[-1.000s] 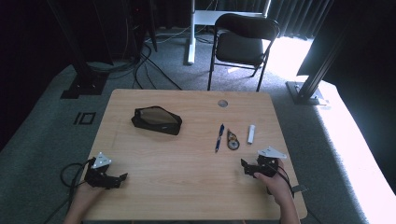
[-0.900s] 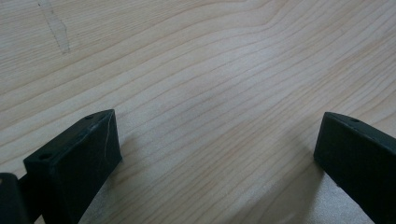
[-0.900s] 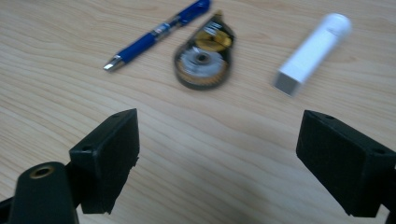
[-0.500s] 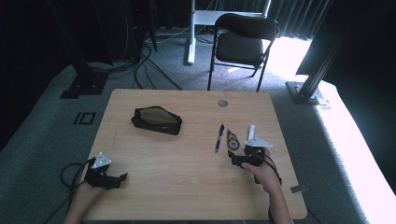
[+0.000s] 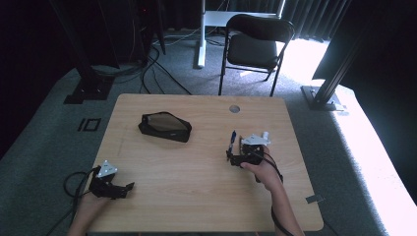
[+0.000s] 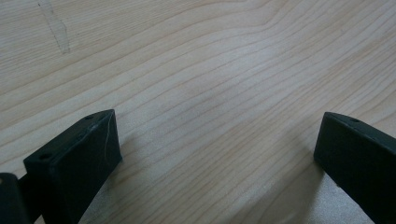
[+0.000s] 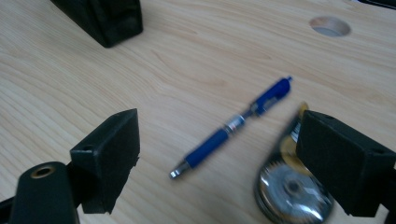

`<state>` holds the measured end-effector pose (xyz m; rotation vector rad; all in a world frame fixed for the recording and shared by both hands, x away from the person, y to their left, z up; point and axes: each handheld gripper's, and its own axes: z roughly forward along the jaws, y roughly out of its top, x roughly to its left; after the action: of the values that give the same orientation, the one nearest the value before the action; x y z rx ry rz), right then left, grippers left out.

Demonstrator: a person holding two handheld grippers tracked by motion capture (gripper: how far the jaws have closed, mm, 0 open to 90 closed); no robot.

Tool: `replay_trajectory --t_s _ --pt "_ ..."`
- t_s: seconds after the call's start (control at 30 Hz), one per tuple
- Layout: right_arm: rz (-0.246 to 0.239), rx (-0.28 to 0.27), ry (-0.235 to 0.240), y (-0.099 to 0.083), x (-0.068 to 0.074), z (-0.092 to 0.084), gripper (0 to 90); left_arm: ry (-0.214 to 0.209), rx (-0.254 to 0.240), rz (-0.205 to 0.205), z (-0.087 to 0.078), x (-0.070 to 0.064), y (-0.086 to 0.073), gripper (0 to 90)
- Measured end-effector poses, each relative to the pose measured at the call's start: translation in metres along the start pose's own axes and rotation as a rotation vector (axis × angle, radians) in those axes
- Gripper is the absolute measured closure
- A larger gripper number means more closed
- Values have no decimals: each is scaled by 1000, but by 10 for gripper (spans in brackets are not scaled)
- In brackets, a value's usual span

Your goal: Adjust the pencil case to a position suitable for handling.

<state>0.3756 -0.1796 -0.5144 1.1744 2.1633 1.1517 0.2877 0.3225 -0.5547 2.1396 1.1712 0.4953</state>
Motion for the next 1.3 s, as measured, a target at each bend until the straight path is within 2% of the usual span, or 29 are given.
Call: replay_trajectory --t_s 0.2,0.23,0.57,0.6,0.77,0.9,1.0,1.17,1.3 --pt "-8 -17 21 10 5 11 134 0 0 0 0 0 0 6" --pt "-26 -7 26 14 7 15 142 0 0 -1 0 0 0 6" --pt "-60 -15 71 28 17 33 159 0 0 0 0 0 0 6" --pt "-60 -18 81 33 20 40 163 0 0 0 0 0 0 6" --pt "-80 -6 93 39 23 50 164 0 0 0 0 0 0 6" --pt "-99 -8 114 47 26 60 196 0 0 0 0 0 0 6" --pt "-146 -7 125 51 30 68 213 0 0 0 0 0 0 6" --pt "-192 -13 153 59 38 79 254 0 0 0 0 0 0 6" --pt "-185 -46 176 65 43 86 304 0 0 0 0 0 0 6"
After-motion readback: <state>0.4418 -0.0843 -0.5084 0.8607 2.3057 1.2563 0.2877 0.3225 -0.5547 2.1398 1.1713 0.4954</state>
